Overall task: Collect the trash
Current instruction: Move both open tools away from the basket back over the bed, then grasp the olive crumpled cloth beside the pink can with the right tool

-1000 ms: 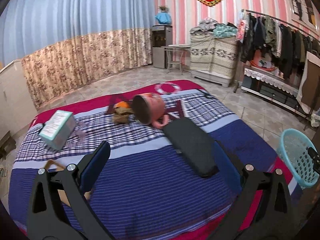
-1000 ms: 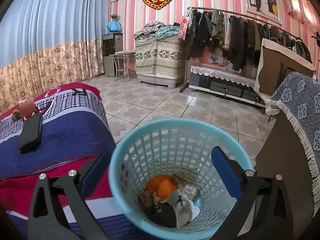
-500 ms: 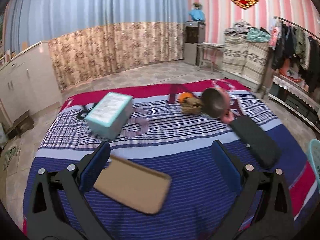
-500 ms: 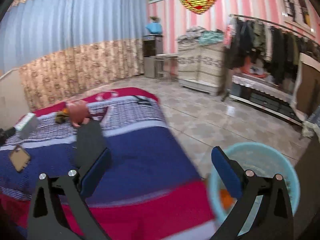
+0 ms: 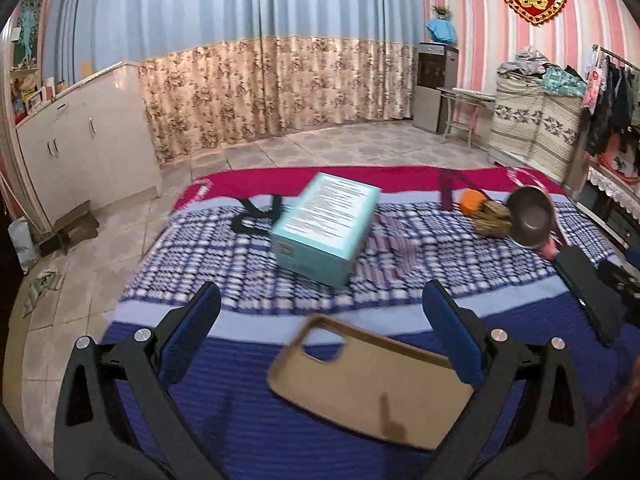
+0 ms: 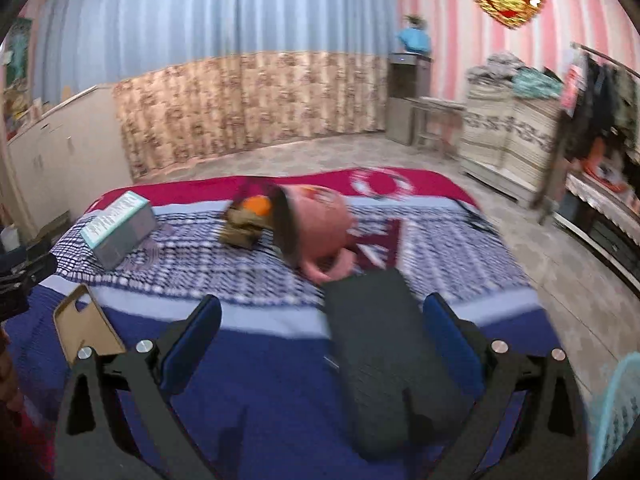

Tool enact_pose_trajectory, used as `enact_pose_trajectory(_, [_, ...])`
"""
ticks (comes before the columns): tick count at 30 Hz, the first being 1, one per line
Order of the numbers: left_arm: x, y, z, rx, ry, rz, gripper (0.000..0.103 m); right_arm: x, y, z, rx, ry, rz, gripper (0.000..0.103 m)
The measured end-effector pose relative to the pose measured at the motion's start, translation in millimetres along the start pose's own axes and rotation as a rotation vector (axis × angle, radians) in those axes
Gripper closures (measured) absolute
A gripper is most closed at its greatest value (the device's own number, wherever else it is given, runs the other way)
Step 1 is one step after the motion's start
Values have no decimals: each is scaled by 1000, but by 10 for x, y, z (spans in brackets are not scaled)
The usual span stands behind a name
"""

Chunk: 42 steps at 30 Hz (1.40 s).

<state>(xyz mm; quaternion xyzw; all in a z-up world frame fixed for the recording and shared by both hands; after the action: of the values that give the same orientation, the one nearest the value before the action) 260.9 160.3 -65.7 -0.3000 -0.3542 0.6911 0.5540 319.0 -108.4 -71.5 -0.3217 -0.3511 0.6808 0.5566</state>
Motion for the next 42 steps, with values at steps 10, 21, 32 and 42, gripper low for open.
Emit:
enact_pose_trajectory(10, [477,-304,-208,-31,-47,75,6,674,-334,-881,70,-1,50,4])
enact_pose_trajectory(21, [532,-412,-335,-33,-44,84,6,985,-325,-787,27,37,136,20])
enact_pose_trajectory(32, [545,-345,-324,-20,-39,94,6,988,-262,-852,88,0,78,39])
enact_pose_trajectory(42, [397,-411,-345,-19,-22,87,6,932,-390,-1231,147,-15,85,63])
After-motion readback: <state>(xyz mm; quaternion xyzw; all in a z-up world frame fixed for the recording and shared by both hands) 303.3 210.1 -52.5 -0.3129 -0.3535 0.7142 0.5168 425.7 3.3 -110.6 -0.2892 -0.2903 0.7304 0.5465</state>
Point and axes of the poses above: each gripper's, at about its wrist camera, not at the fingertips, and z roughly against the way its jaws point, x to its left, y to its underside, the point moved 3 cm from there along -z, roughly the way its jaws point, and after that the axes turned 5 degrees about y, right-handed, at the moved point
